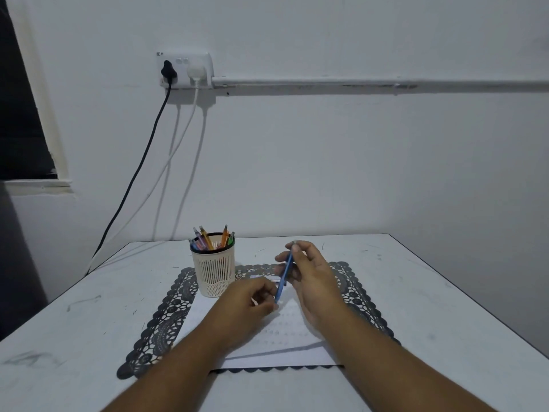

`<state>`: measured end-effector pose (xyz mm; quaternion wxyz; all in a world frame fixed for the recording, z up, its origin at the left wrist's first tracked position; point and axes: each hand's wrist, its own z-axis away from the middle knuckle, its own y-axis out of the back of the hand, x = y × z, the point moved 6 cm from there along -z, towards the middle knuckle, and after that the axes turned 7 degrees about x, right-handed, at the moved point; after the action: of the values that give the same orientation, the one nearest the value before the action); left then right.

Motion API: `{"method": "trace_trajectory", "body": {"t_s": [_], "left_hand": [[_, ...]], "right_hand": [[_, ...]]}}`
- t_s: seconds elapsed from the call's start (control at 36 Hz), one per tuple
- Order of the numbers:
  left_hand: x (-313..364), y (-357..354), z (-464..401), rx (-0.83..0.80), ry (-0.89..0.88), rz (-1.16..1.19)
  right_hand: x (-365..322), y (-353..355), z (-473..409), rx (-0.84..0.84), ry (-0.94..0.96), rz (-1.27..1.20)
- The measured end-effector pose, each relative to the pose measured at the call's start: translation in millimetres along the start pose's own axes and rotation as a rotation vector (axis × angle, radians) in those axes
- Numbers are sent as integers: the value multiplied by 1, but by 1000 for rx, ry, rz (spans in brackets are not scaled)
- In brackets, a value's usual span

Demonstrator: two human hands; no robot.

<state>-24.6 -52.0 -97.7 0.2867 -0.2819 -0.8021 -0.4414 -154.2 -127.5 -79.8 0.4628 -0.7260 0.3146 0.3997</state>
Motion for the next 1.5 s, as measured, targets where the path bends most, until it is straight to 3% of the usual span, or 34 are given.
{"method": "trace_trajectory", "body": {"t_s": [0.11, 0.19, 1.11, 1.5], "left_hand": [[3, -5, 2, -52, -9, -24], [2, -5, 2, -46, 2, -36], [3, -3, 7, -42, 96, 163], [1, -2, 4, -68, 64, 97]], "right_hand": [[7, -8, -1, -50, -161, -299], [8, -10, -1, -76, -243, -389], [-9, -9, 3, -196, -200, -448], [-10, -8, 3, -213, -205, -456]]}}
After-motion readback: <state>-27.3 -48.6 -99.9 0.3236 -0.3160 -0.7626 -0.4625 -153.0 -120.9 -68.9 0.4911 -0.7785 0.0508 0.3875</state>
